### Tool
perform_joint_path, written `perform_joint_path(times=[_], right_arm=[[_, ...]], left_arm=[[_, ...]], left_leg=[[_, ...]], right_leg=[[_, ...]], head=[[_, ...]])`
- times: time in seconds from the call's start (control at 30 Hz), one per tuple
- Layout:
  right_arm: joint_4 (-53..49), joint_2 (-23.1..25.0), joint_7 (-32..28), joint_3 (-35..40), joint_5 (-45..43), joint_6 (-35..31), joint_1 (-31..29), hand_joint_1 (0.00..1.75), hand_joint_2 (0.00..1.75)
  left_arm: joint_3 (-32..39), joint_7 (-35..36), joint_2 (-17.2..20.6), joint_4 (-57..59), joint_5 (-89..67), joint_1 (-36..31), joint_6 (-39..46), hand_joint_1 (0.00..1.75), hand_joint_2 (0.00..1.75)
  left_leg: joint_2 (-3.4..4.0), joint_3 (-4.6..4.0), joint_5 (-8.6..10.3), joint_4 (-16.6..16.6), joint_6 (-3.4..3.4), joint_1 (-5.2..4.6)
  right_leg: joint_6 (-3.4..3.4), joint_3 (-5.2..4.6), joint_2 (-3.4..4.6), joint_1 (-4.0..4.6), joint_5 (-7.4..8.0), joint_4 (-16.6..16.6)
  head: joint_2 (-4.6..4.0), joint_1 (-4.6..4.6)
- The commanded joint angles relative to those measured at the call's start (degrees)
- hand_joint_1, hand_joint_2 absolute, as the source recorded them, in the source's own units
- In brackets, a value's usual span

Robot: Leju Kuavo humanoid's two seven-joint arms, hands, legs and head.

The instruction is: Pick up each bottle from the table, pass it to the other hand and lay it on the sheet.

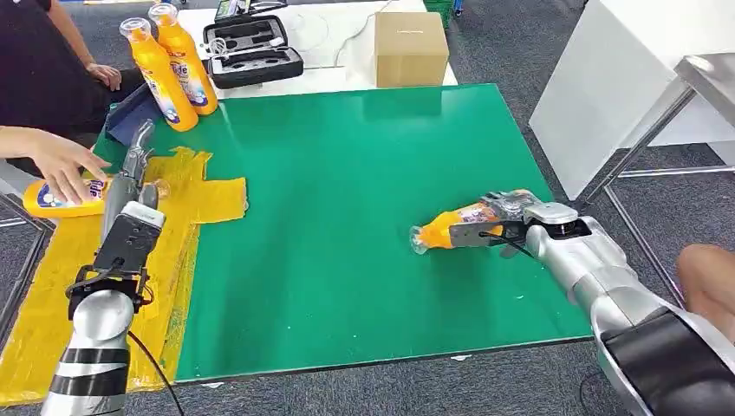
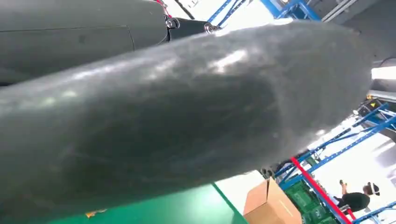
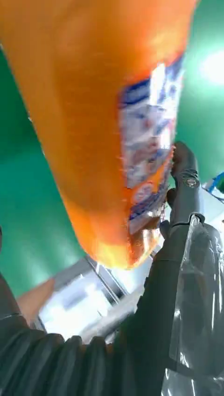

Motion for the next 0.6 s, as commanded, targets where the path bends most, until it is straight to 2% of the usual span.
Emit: perform_joint_path(times=[0.03, 0.07, 0.53, 0.57, 0.6], right_arm=[[9.1, 0.7, -0.3, 6.9, 2.6, 3.6, -3.0, 0.00, 1.75], [9.2, 0.4, -0.9, 7.7, 3.2, 5.3, -3.7, 0.00, 1.75], [8.5, 0.4, -2.1, 7.7, 2.9, 7.9, -5.0, 0.00, 1.75], [8.3, 0.5, -1.8, 6.8, 2.0, 7.9, -4.5, 0.12, 1.75], [8.1, 0.7, -1.5, 6.1, 1.3, 7.5, -4.1, 1.75, 1.75]], left_arm=[[1.0, -0.3, 0.6, 7.6, 1.0, -4.1, -0.2, 0.00, 0.00], [0.9, -0.3, 0.6, 8.5, 1.0, -4.6, -0.3, 0.00, 0.00], [1.4, -0.8, 0.8, 10.3, 1.6, -4.9, -0.2, 0.00, 0.00], [1.5, -0.8, 0.8, 10.4, 1.6, -4.9, -0.2, 0.00, 0.00], [1.6, -0.8, 0.8, 10.3, 1.6, -4.8, -0.2, 0.00, 0.00]], left_leg=[[-0.03, 0.25, -0.08, 0.0, -0.07, 0.04], [-0.03, 0.15, -0.03, 0.0, -0.06, 0.02], [0.06, 0.23, -0.07, 0.0, -0.04, 0.01], [0.03, 0.19, -0.03, 0.0, -0.02, -0.02], [0.04, 0.22, -0.04, 0.0, -0.03, -0.01]], right_leg=[[-0.11, 0.28, -0.12, 0.06, -0.08, 0.0], [-0.08, 0.17, -0.09, 0.04, -0.04, 0.0], [-0.06, 0.21, -0.04, 0.04, -0.04, 0.0], [-0.03, 0.16, -0.04, 0.01, -0.02, 0.0], [-0.04, 0.19, -0.04, 0.01, -0.03, 0.0]], head=[[0.00, 0.00], [0.00, -0.02], [0.00, 0.00], [0.00, -0.02], [0.00, 0.02]])
